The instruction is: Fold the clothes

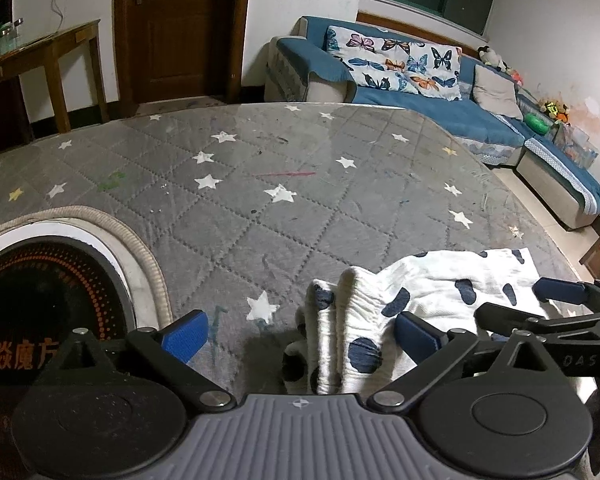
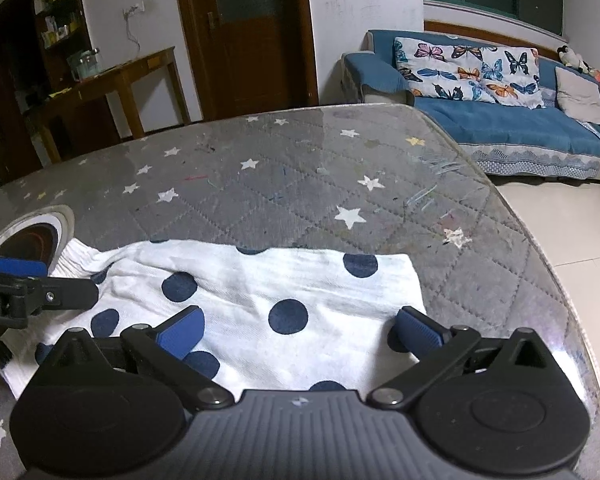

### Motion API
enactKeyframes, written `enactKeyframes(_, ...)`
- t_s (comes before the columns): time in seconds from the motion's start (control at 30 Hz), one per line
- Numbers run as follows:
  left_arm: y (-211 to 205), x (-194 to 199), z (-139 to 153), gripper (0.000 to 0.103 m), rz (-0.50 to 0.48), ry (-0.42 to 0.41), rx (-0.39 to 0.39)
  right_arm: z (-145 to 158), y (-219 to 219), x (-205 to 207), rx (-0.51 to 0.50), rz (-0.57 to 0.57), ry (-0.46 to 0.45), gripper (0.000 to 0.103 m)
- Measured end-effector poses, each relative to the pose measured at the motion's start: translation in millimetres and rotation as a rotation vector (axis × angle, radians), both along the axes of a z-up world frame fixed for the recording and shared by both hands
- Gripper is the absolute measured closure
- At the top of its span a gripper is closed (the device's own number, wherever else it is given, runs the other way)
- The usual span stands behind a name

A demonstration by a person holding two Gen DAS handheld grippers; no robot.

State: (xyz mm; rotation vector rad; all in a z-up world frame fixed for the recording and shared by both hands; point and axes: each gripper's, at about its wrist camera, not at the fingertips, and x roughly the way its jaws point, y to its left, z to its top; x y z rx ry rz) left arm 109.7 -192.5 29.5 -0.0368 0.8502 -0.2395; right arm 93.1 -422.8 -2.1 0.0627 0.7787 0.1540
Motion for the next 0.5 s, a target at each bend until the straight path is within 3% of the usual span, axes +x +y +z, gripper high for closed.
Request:
enactKeyframes(0.37,12.1,-26.3,20.9,0.000,-0.035,-0.107,-0.060,28.5,-1.9,-56.1,0.029,-0.052,-0.152,0.000)
enactKeyframes(0.5,15.9,-36.9,26.7,0.000,-0.034,-0.143,-0.087,29.6,-6.2,-79.1,0.085,-0.084,-0.186,0.000)
